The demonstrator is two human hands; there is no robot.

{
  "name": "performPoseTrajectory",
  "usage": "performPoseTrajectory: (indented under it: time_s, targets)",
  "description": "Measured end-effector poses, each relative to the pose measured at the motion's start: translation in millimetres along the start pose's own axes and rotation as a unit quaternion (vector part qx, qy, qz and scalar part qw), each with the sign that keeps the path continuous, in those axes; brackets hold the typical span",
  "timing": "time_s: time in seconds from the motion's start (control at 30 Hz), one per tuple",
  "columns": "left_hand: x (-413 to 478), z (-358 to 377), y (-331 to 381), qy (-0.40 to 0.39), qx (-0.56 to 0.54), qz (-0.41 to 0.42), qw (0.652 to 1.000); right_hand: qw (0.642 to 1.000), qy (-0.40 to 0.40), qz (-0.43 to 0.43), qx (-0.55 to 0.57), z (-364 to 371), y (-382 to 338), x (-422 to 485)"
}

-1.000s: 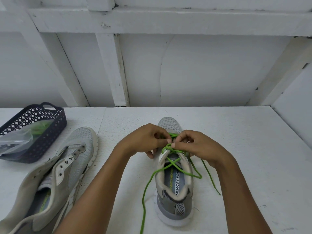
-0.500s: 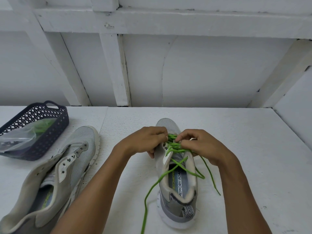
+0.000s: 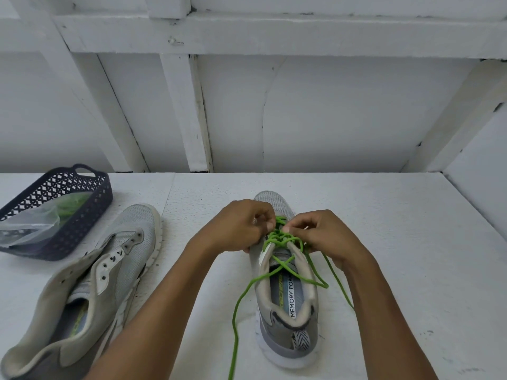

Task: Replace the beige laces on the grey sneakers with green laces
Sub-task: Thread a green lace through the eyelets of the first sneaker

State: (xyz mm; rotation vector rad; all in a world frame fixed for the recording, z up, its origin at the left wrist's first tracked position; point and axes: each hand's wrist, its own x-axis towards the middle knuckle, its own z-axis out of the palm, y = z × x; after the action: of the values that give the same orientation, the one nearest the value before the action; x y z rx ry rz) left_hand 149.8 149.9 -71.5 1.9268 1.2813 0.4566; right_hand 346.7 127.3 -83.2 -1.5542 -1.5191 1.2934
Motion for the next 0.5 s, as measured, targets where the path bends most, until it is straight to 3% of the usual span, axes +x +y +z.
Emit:
performPoseTrajectory:
  time_s: [0.1, 0.3, 0.5]
  targets:
    - [-1, 3, 0, 0.024, 0.004, -0.019, 1.000, 1.000, 0.018, 0.004, 0.025, 3, -1, -2]
    - [-4, 1, -7, 0.029, -0.207, -0.084, 0.974, 0.999, 0.039, 0.007, 0.038, 4, -1, -3]
    - [-10, -1, -14, -0.017, -0.220, -0.058, 0.974, 0.996, -0.002, 0.037, 0.086, -2, 4, -3]
